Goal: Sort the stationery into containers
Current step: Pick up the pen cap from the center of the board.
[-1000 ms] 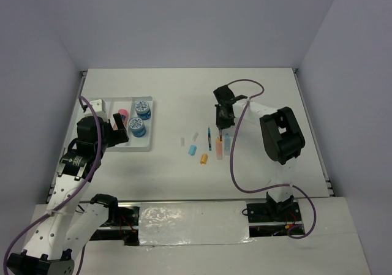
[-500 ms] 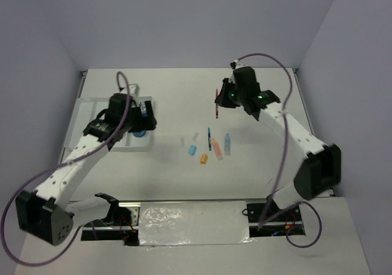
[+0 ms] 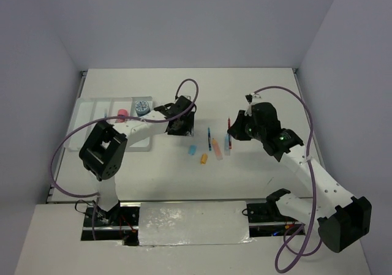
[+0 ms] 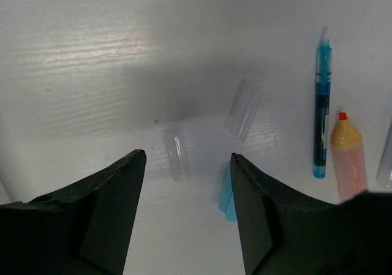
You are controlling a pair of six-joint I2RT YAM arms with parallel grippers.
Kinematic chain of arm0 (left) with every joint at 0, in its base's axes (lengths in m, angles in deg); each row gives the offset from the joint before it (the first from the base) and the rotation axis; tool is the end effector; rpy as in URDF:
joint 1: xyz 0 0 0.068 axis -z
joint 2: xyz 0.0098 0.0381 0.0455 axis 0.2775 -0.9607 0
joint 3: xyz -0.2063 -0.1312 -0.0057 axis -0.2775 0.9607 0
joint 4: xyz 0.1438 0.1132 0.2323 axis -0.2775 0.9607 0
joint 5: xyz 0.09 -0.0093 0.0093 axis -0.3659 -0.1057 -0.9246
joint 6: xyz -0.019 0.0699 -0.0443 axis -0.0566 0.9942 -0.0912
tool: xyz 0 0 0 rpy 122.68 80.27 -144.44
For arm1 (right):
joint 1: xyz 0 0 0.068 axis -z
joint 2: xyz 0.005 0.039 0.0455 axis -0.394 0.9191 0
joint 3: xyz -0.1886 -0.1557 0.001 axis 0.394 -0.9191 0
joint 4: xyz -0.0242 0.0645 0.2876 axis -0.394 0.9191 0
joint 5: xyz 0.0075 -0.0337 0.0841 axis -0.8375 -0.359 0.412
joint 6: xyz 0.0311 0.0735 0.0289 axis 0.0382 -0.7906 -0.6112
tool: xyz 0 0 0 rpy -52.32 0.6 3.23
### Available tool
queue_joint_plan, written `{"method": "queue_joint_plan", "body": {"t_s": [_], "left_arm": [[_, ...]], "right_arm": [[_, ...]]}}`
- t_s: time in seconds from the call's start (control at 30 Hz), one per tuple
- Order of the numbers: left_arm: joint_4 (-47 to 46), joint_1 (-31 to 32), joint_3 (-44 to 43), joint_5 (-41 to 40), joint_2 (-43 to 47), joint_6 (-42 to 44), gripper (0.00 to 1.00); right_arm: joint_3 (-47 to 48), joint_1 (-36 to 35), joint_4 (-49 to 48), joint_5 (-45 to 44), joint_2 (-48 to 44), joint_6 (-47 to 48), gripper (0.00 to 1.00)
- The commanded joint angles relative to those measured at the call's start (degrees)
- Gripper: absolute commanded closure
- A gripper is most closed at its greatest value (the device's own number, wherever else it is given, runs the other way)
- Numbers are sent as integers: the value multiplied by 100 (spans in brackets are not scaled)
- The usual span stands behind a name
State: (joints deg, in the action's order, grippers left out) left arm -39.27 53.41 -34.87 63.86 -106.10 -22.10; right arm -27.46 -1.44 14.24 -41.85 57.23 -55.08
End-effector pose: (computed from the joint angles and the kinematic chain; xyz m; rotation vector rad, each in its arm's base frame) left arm 0.3594 -0.2539 0.1353 -0.0514 2.5070 -0.2626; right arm 0.2733 0.1340 0.2535 -0.0662 2.2101 0.6017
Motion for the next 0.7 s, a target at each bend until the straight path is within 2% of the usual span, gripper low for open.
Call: {"method": "queue_joint_plan", "body": {"t_s": [0.0, 0.17, 0.4, 0.67], "left_arm": [[-157, 41, -72, -170, -198, -334, 32], [-52, 120, -80, -327, -541, -466, 34], [1, 120, 104, -592, -542, -598, 38], [-69, 243, 350, -592, -577, -747, 54]], "right_arm": [[-141, -49, -101, 206, -263, 100, 100], [-352, -58, -225, 320, -298, 135, 100], [-379, -58, -286, 409, -342, 127, 100], [-379, -102, -330, 435, -333, 109, 100]]}}
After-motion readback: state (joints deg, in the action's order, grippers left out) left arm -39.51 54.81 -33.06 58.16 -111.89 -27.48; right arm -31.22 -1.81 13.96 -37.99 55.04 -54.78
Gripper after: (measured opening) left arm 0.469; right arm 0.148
